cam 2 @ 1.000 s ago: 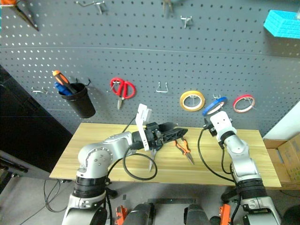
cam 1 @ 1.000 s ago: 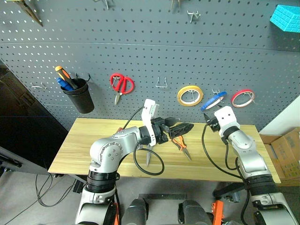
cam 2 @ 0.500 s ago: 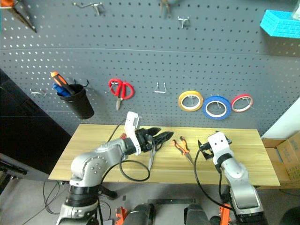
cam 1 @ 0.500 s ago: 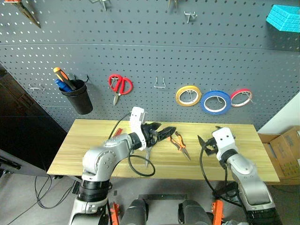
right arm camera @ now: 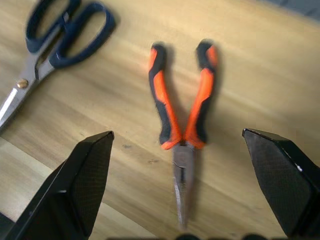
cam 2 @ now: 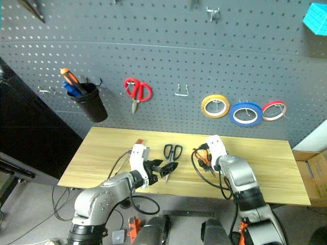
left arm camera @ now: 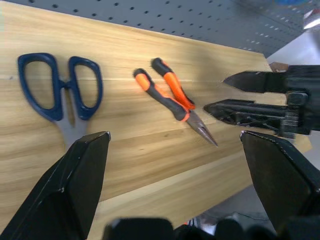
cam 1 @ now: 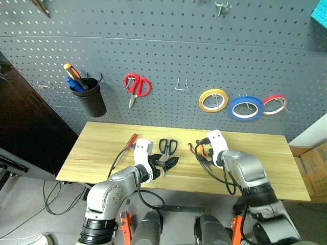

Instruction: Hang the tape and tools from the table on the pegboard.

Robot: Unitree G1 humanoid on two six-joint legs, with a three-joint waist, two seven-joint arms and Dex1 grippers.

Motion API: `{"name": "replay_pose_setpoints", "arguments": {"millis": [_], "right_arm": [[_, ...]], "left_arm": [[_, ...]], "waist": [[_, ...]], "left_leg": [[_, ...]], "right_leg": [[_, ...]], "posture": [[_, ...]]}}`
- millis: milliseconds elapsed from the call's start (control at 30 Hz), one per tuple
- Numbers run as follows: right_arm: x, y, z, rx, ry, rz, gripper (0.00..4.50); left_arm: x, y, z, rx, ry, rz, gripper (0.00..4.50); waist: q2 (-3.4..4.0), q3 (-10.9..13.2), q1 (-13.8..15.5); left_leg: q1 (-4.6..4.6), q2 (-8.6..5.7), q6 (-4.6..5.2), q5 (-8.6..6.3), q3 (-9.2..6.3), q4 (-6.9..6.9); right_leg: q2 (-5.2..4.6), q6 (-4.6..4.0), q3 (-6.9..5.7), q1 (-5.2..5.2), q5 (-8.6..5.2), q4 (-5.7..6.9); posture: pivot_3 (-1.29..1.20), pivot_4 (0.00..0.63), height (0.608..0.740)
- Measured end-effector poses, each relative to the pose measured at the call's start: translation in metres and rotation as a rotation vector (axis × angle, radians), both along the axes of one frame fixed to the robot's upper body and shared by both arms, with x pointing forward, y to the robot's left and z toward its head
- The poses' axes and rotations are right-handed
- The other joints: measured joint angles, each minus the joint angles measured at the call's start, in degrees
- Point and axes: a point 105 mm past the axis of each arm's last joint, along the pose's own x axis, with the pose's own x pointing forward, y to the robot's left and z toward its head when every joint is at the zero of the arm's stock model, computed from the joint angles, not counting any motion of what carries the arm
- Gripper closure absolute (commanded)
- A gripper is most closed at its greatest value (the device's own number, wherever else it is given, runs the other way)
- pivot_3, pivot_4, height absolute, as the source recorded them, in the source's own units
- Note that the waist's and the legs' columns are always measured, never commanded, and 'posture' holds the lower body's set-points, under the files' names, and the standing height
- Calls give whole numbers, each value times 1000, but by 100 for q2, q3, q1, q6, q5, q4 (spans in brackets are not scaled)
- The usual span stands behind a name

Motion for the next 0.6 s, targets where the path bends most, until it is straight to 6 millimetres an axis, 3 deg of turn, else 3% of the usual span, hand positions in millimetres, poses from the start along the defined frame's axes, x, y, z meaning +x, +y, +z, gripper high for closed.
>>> {"name": "replay_pose_setpoints", "arguments": {"millis": [167, 367, 600], "right_arm": [[12, -6, -1, -3, 72, -50, 14], [7, -11, -23, -25, 164, -69, 14], [15, 5, -16, -37, 135, -19, 14]], "left_arm": [[-1, -3, -1, -18, 4, 1, 0], [-1, -7, 1, -38, 6, 22, 0], [-6, -5, 2, -42, 1, 51, 0]], "waist": [[-2, 79, -3], [-13, 222, 5], [-26, 330, -4]], "left_leg": [[-41, -4, 2, -2, 3, -22], [-42, -3, 2, -2, -1, -49], [-41, 1, 1, -2, -5, -52]], "right_leg": [[-1, 7, -7, -47, 5, 1], [-1, 6, -12, -54, 1, 0], [3, 5, -13, -57, -4, 0]], "posture": [[175, 276, 740], [202, 296, 740], [219, 316, 740]]}}
